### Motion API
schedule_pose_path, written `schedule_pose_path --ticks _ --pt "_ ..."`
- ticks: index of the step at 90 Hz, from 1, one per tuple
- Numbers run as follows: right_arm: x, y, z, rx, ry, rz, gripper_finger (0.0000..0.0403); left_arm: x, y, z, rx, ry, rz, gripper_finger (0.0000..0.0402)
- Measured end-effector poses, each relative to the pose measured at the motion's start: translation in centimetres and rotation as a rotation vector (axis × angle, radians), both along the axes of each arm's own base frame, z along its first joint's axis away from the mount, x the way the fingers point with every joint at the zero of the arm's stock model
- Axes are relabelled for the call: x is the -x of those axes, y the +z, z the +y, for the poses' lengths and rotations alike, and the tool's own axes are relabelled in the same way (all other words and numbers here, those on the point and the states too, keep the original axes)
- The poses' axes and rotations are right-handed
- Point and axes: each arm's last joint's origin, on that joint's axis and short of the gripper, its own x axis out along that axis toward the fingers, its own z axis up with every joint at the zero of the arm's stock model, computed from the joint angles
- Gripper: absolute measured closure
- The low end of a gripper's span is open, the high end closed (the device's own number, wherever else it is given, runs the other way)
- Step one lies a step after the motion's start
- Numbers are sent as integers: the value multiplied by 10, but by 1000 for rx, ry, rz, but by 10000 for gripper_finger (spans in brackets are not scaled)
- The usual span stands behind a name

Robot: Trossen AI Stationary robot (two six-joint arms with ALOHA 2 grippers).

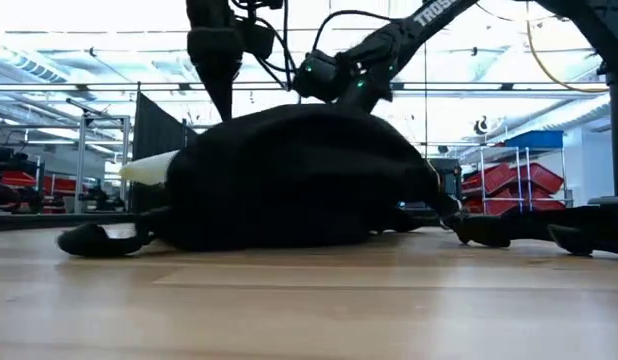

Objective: Unpack backpack
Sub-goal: Remove the zip bag from the backpack

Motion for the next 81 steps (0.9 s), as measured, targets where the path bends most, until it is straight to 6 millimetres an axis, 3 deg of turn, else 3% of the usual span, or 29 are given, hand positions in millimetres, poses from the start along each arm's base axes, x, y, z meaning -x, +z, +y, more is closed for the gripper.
schedule_pose_path --ticks 13,28,44,66,81 --pt "22 4 9 -26 72 189 227 1 -15 -1 16 28 16 259" --pt "34 4 12 -50 108 301 227 4 -56 -3 92 27 13 259" --pt "51 3 14 -60 152 488 227 -1 -91 -5 167 5 -127 259" --pt "70 9 12 125 218 729 227 -10 -92 -5 195 -2 -246 259" --pt "67 5 10 118 216 701 227 -16 -85 -4 212 -19 -334 259"
